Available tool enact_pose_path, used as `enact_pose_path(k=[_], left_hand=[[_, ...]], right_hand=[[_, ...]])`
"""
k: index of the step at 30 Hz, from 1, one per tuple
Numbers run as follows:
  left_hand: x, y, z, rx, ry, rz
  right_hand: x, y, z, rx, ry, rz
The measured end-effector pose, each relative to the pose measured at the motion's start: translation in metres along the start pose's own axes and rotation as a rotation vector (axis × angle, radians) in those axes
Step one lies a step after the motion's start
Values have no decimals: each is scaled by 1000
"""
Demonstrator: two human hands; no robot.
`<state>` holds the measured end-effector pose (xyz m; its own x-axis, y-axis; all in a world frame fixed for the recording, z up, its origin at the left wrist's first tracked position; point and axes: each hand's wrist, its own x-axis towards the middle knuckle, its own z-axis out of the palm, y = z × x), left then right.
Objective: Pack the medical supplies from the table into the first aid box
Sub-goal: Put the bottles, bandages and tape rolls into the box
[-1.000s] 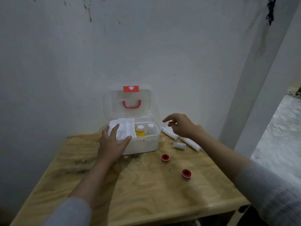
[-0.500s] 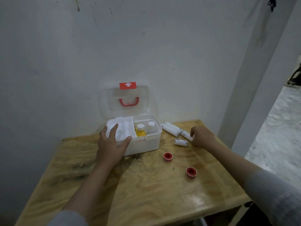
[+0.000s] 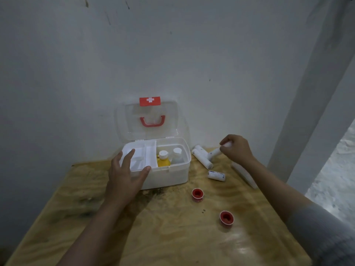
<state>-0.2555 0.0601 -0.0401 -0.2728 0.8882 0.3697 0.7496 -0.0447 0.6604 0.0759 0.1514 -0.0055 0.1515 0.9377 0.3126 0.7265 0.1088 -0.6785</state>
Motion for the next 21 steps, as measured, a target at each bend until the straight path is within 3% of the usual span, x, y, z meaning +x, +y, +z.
enact_pose_path(k=[6,15,21], left_hand=[[3,-5,5,17,22,-13],[2,-3,4,0,20,-37],[-1,1,6,-23,39,-32]], right_hand=[[8,3,6,178,79,-45],[-8,10,47,186,58,14],[-7,-23,20,205,137,-111]])
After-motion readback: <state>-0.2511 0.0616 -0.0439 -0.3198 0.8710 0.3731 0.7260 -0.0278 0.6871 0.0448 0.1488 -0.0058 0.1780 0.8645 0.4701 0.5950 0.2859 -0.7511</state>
